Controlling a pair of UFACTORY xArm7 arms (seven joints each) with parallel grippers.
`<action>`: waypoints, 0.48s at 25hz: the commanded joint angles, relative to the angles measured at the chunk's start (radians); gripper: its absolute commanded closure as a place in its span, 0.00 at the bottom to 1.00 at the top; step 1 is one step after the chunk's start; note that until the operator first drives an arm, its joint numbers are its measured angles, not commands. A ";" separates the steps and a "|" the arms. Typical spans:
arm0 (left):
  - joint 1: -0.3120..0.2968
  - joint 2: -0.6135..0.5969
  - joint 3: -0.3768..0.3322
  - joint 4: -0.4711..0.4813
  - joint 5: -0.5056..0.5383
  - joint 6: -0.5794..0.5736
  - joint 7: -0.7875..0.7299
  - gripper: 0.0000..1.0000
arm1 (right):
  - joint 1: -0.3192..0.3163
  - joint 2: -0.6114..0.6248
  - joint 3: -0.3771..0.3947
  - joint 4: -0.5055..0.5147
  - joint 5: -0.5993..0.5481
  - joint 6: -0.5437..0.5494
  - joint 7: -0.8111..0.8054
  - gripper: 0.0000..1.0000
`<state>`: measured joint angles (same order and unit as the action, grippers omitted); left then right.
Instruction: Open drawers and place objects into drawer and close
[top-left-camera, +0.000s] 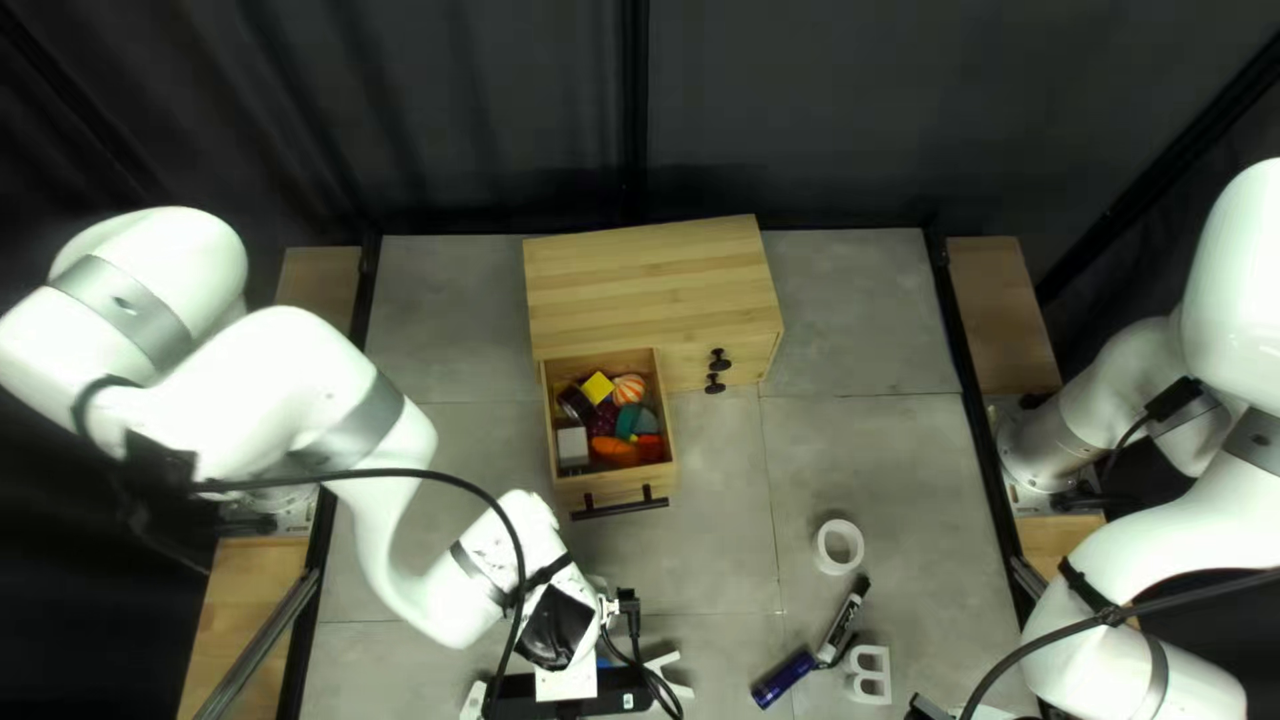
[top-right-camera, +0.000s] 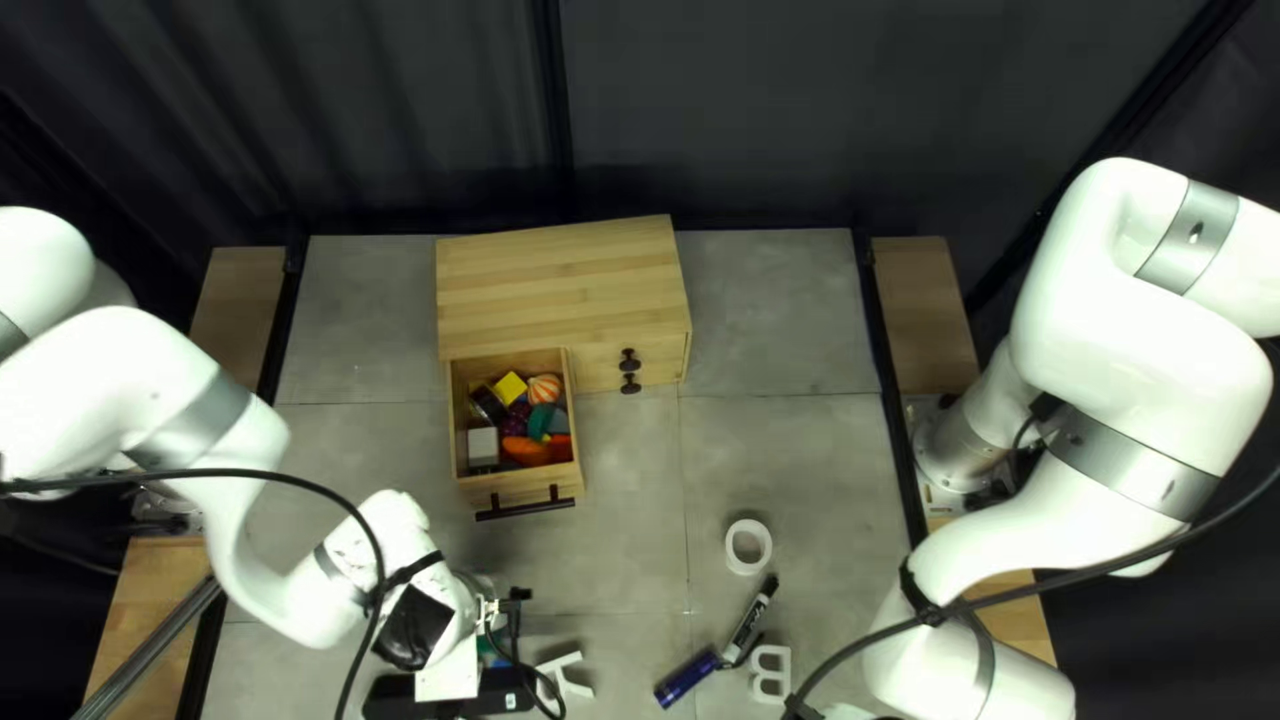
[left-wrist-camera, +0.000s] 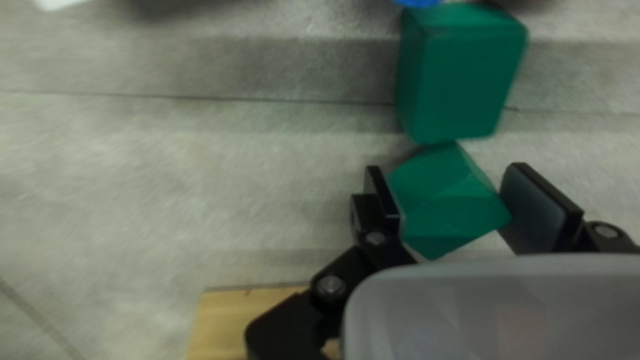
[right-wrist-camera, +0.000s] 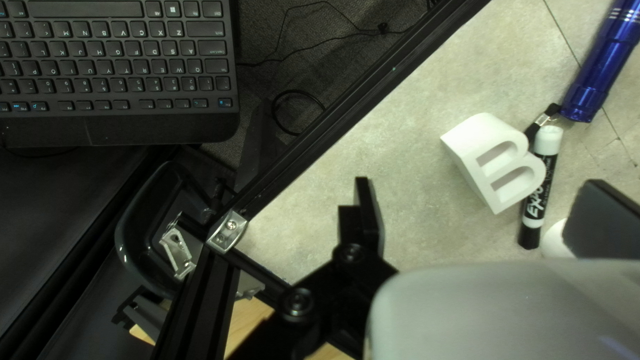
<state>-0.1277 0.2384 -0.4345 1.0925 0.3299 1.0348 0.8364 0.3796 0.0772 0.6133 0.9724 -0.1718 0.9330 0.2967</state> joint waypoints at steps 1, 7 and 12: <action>0.016 -0.067 -0.020 0.096 -0.094 0.112 0.134 1.00 | 0.000 0.000 0.000 0.000 0.000 0.000 0.000 0.00; 0.077 -0.202 0.033 0.121 -0.104 0.258 0.322 1.00 | 0.000 0.000 0.000 0.000 0.000 0.000 0.000 0.00; 0.136 -0.221 0.092 0.120 -0.032 0.259 0.412 1.00 | 0.000 0.000 0.000 0.000 0.000 0.000 0.000 0.00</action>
<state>-0.0240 0.0233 -0.3741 1.2121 0.2603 1.2989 1.2047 0.3796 0.0772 0.6133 0.9724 -0.1718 0.9330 0.2967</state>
